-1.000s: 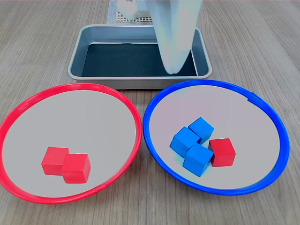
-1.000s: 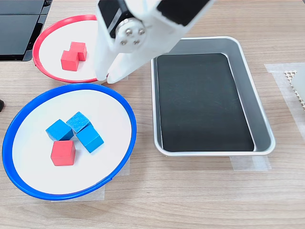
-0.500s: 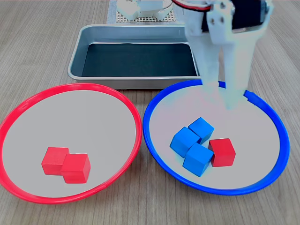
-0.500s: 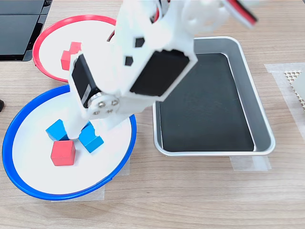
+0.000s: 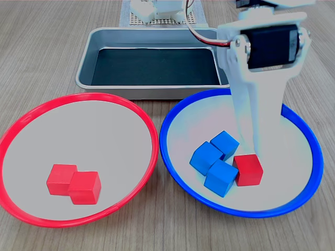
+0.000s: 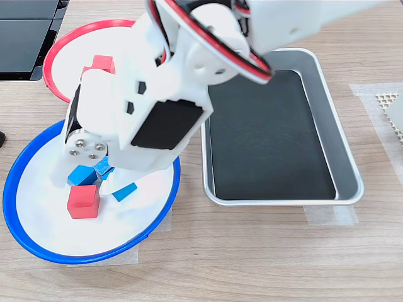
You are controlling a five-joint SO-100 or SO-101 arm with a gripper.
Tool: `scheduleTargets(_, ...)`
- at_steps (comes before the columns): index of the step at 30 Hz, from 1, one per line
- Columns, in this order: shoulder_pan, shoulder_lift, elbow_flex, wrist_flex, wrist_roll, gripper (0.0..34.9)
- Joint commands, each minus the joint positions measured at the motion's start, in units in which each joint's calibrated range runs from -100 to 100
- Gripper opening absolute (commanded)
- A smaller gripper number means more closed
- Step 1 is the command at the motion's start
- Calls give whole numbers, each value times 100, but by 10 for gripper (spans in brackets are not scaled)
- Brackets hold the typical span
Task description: Relocate any red block in the blue dish to the red dish, correcting any misplacement.
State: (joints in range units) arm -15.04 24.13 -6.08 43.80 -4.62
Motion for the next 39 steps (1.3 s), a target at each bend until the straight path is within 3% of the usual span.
scheduleTargets(1,88,14,-307,-34,-44,133)
scheduleTargets(17,60,261,-289,-125,-200,154)
scheduleTargets(39,107,713,-662,-364,-557,142)
